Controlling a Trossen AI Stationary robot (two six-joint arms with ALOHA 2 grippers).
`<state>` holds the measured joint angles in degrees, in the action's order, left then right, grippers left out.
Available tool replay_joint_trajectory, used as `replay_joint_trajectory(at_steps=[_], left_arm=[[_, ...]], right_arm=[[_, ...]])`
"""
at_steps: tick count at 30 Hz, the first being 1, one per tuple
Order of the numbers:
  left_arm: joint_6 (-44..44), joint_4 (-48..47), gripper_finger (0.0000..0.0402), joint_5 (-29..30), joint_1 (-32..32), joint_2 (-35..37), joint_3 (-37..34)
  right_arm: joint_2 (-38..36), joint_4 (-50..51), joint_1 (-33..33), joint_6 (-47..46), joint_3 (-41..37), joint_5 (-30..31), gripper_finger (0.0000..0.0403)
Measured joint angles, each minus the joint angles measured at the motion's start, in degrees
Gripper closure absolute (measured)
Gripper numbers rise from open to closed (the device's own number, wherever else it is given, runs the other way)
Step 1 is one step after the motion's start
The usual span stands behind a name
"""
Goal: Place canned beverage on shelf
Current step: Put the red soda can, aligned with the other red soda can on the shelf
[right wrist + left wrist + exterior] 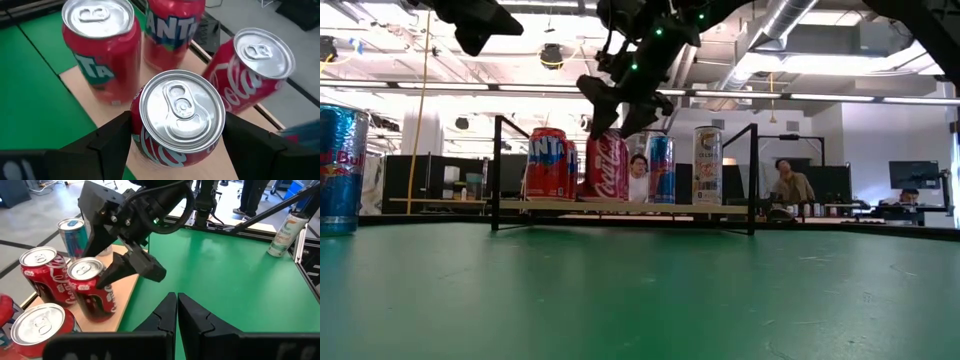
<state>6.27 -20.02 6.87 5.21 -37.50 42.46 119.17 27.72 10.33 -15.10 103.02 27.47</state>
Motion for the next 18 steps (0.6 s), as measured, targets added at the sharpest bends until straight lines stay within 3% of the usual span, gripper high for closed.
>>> replay_joint_trajectory(at_steps=[18], left_arm=[[-0.5,-0.3,0.0402,0.0,0.0,0.0,0.0]], right_arm=[[0.1,0.5,0.4,-0.1,0.0,2.2,0.0101]])
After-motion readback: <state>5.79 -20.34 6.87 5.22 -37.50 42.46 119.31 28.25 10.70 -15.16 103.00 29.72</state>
